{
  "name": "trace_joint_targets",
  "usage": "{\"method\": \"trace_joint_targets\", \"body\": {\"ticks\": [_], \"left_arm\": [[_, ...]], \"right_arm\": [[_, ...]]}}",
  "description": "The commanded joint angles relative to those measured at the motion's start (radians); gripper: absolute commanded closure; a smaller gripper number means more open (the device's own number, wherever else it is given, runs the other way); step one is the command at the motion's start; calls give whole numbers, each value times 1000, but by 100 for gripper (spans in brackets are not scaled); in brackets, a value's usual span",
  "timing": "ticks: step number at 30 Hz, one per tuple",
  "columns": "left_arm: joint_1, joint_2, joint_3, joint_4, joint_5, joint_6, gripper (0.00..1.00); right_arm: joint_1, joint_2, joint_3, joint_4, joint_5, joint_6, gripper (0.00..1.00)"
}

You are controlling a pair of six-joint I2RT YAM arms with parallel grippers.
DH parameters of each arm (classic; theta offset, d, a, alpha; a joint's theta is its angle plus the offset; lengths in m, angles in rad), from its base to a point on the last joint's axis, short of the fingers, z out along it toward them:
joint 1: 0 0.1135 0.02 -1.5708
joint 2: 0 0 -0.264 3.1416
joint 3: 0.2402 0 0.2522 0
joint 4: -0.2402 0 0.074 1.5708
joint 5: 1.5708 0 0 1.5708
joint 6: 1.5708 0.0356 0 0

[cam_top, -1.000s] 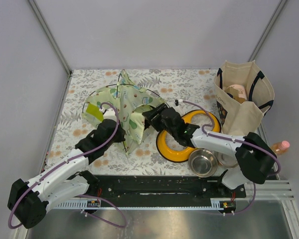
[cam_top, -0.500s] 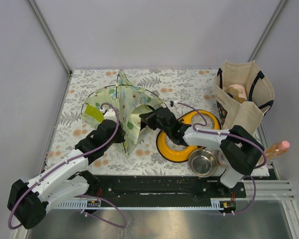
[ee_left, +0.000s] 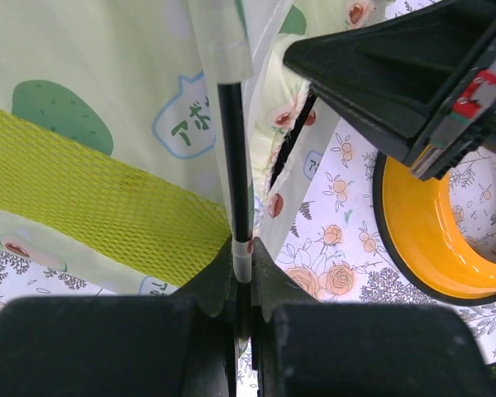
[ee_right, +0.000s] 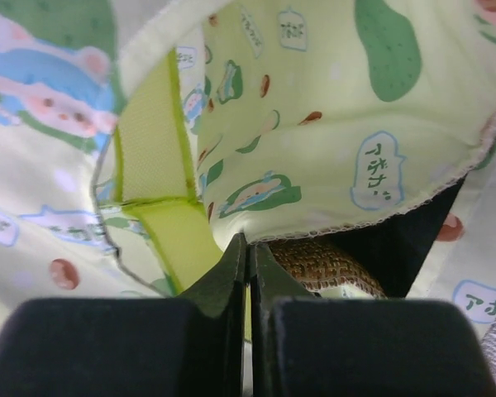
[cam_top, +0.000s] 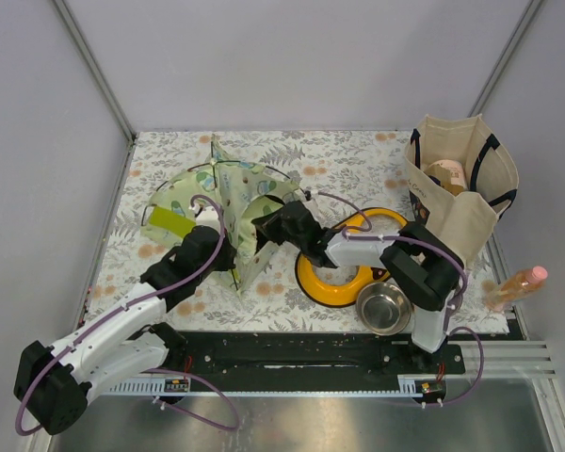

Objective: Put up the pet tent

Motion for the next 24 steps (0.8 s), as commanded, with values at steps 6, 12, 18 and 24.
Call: {"method": "trace_joint_targets", "body": {"ticks": [6, 12, 18, 24], "left_arm": [[-12, -4, 20, -16, 122, -29, 100], [-11, -2, 23, -23, 116, -29, 100], [-11, -14, 35, -71, 61, -43, 99], [-11, -17, 41, -89, 14, -51, 81]], "right_arm": [[6, 150, 74, -20, -128, -73, 100], [6, 175, 125, -89, -117, -148, 100], [-1, 72, 96, -163, -40, -247, 63], [-1, -114, 25, -243, 29, -369, 40]]}}
